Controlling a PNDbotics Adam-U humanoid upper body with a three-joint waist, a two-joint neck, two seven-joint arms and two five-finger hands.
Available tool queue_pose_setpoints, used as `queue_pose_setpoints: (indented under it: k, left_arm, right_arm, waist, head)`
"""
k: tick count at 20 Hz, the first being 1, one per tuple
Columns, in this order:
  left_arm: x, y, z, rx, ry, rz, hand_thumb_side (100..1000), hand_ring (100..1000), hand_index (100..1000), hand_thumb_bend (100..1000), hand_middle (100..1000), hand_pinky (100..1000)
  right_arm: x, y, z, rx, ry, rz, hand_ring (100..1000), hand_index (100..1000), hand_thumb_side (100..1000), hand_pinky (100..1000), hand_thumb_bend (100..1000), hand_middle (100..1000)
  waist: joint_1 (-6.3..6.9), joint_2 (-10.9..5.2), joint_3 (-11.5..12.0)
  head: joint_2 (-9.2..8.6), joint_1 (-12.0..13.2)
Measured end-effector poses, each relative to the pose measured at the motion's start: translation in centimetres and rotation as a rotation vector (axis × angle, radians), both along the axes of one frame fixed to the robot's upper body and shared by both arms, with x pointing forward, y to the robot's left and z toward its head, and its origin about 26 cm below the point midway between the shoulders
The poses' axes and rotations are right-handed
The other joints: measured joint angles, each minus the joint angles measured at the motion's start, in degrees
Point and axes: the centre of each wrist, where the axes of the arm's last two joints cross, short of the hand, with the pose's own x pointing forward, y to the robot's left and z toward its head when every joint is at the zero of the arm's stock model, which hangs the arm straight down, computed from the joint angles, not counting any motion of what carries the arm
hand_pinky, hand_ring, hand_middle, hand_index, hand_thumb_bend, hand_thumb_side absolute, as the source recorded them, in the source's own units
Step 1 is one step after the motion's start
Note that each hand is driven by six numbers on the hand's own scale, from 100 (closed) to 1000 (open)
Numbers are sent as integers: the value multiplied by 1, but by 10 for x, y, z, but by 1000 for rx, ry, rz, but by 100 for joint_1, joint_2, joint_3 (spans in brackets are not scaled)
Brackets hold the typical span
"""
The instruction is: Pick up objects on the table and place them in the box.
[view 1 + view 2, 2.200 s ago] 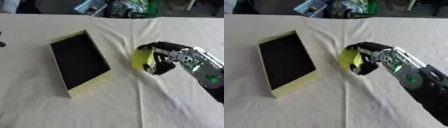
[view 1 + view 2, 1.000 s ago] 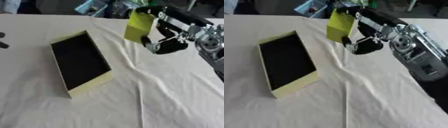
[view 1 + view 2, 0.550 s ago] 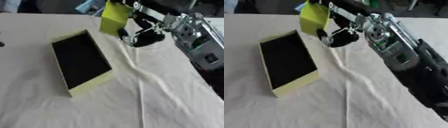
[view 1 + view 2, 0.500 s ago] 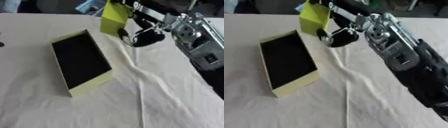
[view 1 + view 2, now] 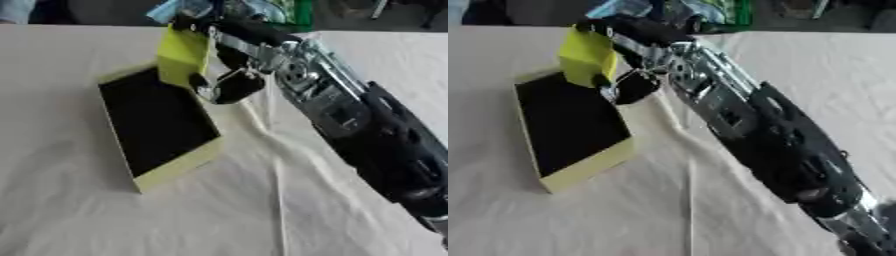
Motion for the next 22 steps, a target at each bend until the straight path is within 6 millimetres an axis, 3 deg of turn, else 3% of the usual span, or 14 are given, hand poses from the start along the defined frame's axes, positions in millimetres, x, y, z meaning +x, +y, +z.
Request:
queue_pose_setpoints:
  k: [7, 9, 10, 11, 12, 13, 14, 15, 17, 19, 22]
  left_arm:
    - [1, -2, 2, 2, -8, -16, 637, 643, 690, 100, 679, 536]
    - [1, -2, 2, 1, -9, -18, 636, 643, 690, 100, 679, 536]
    - [1, -2, 2, 0, -9, -19, 636, 643, 690, 100, 679, 536]
    - [1, -3, 3, 0, -10, -20, 635, 644, 690, 100, 679, 536]
    - [1, -3, 3, 0, -10, -20, 635, 644, 690, 100, 679, 536]
    - [1, -3, 3, 0, -11, -21, 634, 644, 690, 100, 679, 536]
    - [1, -3, 3, 0, -11, -21, 634, 643, 689, 100, 679, 535]
    - [1, -3, 3, 0, -11, -21, 634, 643, 689, 100, 679, 535]
    - [1, -3, 3, 0, -10, -21, 634, 643, 689, 100, 679, 535]
    - [1, -3, 3, 0, -10, -21, 636, 643, 689, 100, 679, 535]
    - [1, -3, 3, 1, -9, -21, 636, 644, 689, 100, 679, 535]
  right_arm:
    - [14, 20, -21, -51, 31, 17, 225, 489, 120, 100, 100, 312]
    - [16, 25, -26, -65, 36, 28, 328, 559, 131, 100, 100, 385]
    - [17, 27, -29, -77, 40, 34, 413, 625, 136, 213, 100, 456]
    - [18, 28, -31, -90, 44, 39, 583, 743, 138, 473, 100, 601]
    - [18, 29, -33, -107, 48, 45, 583, 743, 138, 473, 100, 601]
    - [19, 30, -33, -126, 52, 53, 814, 913, 172, 734, 100, 830]
    - [19, 31, -33, -145, 53, 64, 878, 975, 232, 804, 100, 891]
    - [19, 31, -33, -165, 52, 76, 896, 994, 262, 825, 100, 907]
    - [18, 32, -31, -208, 44, 99, 966, 1000, 459, 911, 100, 1000]
    - [15, 33, -27, -250, 23, 122, 1000, 1000, 633, 972, 100, 1000]
    - [11, 35, -20, -304, -20, 138, 1000, 1000, 719, 998, 100, 1000]
  waist:
    - [-46, 2, 49]
    - [-48, 2, 71]
    - [-49, 2, 75]
    - [-55, 2, 80]
    - [-63, 2, 85]
    - [-74, 2, 87]
    - [-79, 2, 87]
    - [-79, 2, 86]
    - [-79, 2, 84]
    - [-79, 2, 84]
    - [-79, 2, 84]
  head:
    - [1, -114]
    - [1, -137]
    - [1, -149]
    - [1, -163]
    - [1, -170]
    - [1, -171]
    - [1, -171]
    - [1, -171]
    - [1, -170]
    - [1, -170]
    - [1, -170]
